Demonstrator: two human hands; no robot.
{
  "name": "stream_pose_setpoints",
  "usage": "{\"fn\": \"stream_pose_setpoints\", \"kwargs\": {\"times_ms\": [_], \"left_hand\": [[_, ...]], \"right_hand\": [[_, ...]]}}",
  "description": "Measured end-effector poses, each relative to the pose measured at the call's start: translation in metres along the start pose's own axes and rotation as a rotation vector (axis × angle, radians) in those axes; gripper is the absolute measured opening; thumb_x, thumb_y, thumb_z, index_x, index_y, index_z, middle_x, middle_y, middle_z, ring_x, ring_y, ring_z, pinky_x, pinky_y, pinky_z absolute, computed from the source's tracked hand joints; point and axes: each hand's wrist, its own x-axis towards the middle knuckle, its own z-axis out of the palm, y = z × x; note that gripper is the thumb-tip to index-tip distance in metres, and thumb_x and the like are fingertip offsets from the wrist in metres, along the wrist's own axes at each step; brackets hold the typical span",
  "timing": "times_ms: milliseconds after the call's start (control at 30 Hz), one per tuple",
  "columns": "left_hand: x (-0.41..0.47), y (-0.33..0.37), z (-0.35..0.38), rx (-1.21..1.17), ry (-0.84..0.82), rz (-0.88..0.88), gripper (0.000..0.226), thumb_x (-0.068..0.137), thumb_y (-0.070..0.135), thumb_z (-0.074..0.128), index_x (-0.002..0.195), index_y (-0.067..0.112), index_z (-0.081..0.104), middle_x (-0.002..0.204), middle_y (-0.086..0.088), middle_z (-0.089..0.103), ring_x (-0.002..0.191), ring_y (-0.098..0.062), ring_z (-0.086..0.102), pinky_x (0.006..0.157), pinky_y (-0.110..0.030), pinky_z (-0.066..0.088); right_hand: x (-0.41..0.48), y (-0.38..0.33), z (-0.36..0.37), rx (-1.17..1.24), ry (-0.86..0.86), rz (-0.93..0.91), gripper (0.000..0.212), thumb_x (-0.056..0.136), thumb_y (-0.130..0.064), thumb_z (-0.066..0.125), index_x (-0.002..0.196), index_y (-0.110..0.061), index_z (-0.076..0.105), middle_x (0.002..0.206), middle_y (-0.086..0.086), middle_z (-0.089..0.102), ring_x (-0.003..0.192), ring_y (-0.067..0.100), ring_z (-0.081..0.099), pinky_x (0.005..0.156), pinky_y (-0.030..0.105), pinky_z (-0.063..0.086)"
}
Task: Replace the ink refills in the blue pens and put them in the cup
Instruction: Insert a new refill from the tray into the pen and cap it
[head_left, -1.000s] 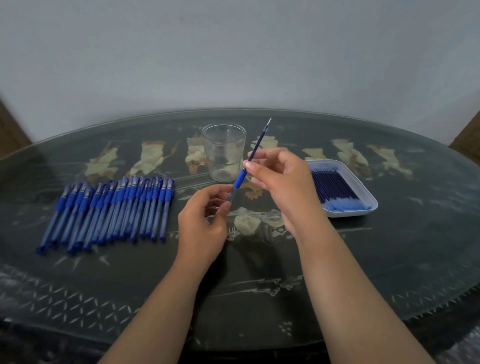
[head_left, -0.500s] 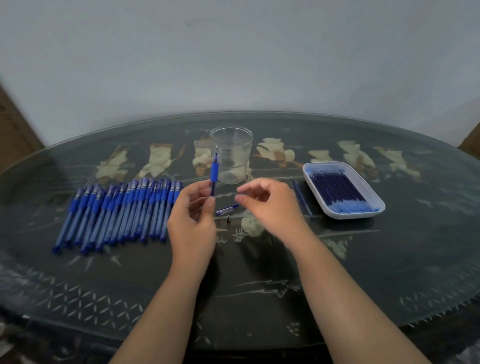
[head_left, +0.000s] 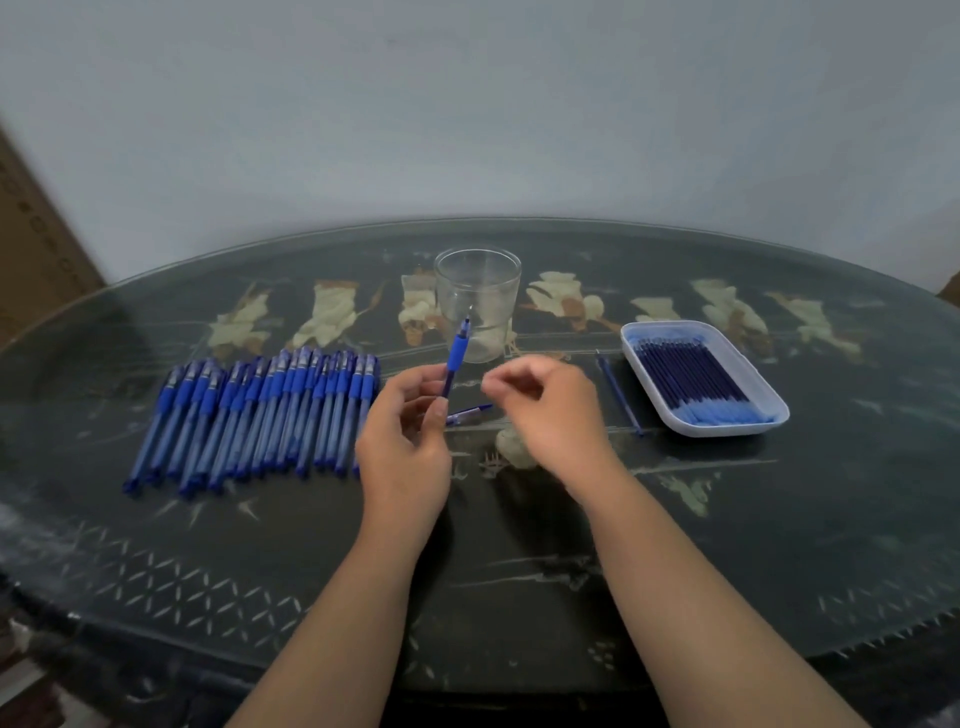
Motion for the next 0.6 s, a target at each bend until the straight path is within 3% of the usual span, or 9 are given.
{"fn": "stream_pose_setpoints", "kwargs": {"times_ms": [100, 200, 467, 600], "left_hand": [[0.002, -0.002, 0.000, 0.012, -0.027, 0.024, 0.033, 0.093, -0.003, 0.056, 0.107, 0.026, 0.064, 0.100, 0.006, 0.064, 0.094, -0.004, 0.062, 0.081, -0.011, 0.048], [0.001, -0.002, 0.001, 0.025, -0.049, 0.039, 0.034, 0.093, -0.004, 0.056, 0.105, 0.027, 0.064, 0.101, 0.005, 0.064, 0.093, -0.003, 0.061, 0.081, -0.011, 0.047], [0.001, -0.001, 0.003, 0.107, -0.077, 0.073, 0.035, 0.092, -0.004, 0.057, 0.102, 0.029, 0.064, 0.103, 0.010, 0.064, 0.093, 0.002, 0.059, 0.079, -0.007, 0.046], [0.001, -0.003, 0.003, 0.116, -0.087, 0.099, 0.036, 0.091, -0.005, 0.058, 0.102, 0.029, 0.064, 0.102, 0.012, 0.064, 0.093, 0.000, 0.060, 0.080, -0.010, 0.047]], "right_hand": [[-0.002, -0.018, -0.022, 0.383, 0.077, -0.008, 0.011, 0.091, -0.014, 0.067, 0.094, -0.024, 0.070, 0.089, -0.005, 0.076, 0.086, 0.005, 0.071, 0.084, 0.024, 0.057], [-0.006, -0.031, -0.034, 0.579, 0.064, -0.072, 0.013, 0.092, -0.008, 0.065, 0.096, -0.019, 0.071, 0.093, 0.001, 0.077, 0.091, 0.012, 0.073, 0.085, 0.029, 0.058], [-0.006, -0.031, -0.039, 0.392, 0.051, -0.149, 0.015, 0.092, -0.007, 0.065, 0.096, -0.021, 0.071, 0.092, -0.002, 0.076, 0.089, 0.010, 0.072, 0.080, 0.030, 0.060], [-0.004, -0.027, -0.037, 0.255, 0.027, -0.163, 0.014, 0.091, -0.013, 0.068, 0.093, -0.027, 0.072, 0.090, -0.003, 0.075, 0.089, 0.010, 0.071, 0.086, 0.037, 0.058]]}}
